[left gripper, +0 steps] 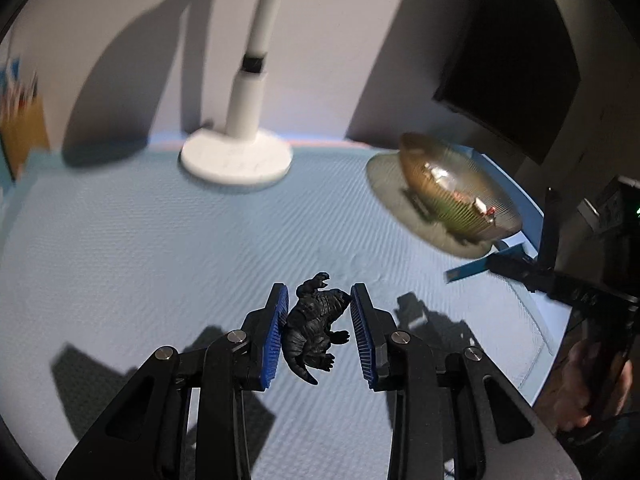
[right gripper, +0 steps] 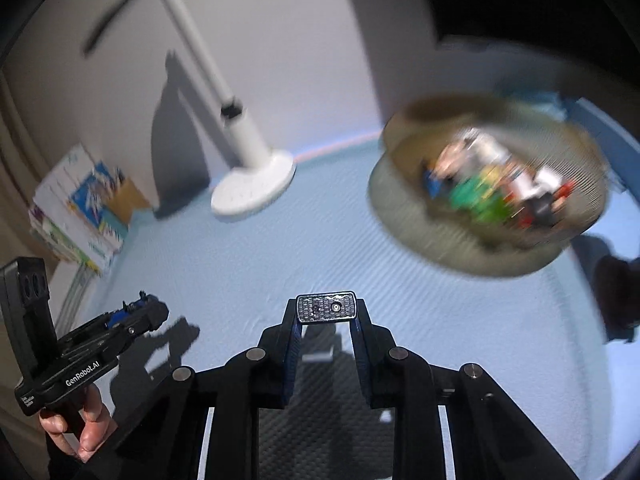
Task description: Organize rigid objects
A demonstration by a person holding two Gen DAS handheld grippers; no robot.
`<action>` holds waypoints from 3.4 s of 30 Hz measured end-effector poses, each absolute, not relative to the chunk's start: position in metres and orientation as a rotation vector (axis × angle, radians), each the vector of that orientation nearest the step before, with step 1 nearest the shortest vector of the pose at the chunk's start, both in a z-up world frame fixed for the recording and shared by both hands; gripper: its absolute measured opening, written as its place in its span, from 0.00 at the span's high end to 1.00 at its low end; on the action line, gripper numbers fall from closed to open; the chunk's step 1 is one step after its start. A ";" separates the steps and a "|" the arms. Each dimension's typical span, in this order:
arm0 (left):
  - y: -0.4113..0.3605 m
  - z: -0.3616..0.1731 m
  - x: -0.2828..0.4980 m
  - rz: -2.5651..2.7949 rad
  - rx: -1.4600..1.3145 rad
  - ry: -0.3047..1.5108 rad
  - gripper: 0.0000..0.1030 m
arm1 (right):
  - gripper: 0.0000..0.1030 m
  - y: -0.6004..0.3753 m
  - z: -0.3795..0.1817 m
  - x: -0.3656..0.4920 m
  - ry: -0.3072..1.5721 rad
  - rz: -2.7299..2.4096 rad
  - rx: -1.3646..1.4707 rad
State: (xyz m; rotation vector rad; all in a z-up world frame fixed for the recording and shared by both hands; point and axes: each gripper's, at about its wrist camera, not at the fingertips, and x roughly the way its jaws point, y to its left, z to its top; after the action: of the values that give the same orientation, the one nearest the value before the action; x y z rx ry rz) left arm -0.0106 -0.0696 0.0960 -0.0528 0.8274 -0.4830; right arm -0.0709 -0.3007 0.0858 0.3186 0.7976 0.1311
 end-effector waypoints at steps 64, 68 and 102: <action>-0.043 0.040 0.012 -0.045 0.055 0.850 0.15 | 0.41 -0.203 0.002 -0.018 0.905 0.067 0.039; -0.045 0.031 0.019 -0.020 0.076 0.921 0.15 | 0.35 -0.205 0.000 -0.016 0.910 0.080 0.048; -0.038 0.020 0.027 -0.006 0.036 0.989 0.01 | 0.23 -0.212 0.001 -0.017 0.902 0.038 0.078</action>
State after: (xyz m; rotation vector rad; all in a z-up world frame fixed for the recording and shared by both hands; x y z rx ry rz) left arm 0.0273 -0.0384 0.0197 0.0359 0.9890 -0.0064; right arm -0.0167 -0.2123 0.0008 0.0779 0.9016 0.0385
